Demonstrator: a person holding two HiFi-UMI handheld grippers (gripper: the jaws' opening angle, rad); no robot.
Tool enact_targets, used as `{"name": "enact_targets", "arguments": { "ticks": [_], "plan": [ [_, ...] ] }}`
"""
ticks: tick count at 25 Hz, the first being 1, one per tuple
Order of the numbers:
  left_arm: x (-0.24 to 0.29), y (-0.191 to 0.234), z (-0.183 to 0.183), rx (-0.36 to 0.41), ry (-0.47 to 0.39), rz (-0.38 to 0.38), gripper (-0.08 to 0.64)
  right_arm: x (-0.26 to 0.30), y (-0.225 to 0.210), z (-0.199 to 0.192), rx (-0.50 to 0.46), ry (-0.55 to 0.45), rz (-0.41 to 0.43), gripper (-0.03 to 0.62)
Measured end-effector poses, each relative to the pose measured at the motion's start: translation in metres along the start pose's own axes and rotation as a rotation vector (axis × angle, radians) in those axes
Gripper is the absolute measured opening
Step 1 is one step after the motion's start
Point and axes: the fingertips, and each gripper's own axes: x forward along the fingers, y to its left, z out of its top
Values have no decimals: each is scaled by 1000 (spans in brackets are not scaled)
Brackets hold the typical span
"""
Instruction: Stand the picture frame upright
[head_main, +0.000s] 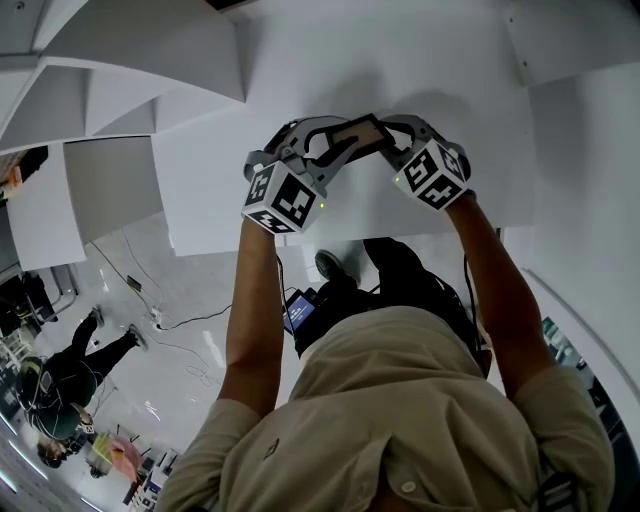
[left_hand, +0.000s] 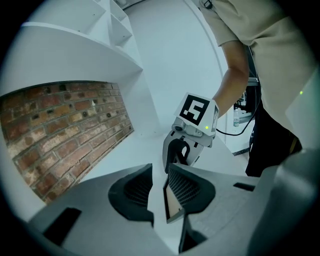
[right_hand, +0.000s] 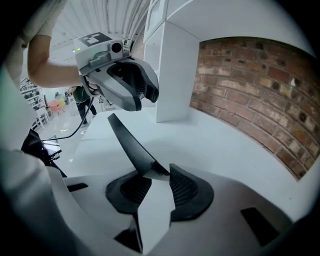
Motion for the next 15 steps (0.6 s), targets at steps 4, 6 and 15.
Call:
{"name": "enact_targets", "arguments": {
  "ticks": [4, 6, 15],
  "plan": [
    [-8, 5, -1, -46, -38, 21, 79, 2, 1, 5, 14, 10, 31, 104],
    [-13, 9, -1, -64, -50, 36, 80, 1, -4, 6, 48, 25, 36, 98],
    [-12, 18, -11, -140, -53, 71, 78, 4, -17, 7, 148, 84, 53, 94]
  ]
}}
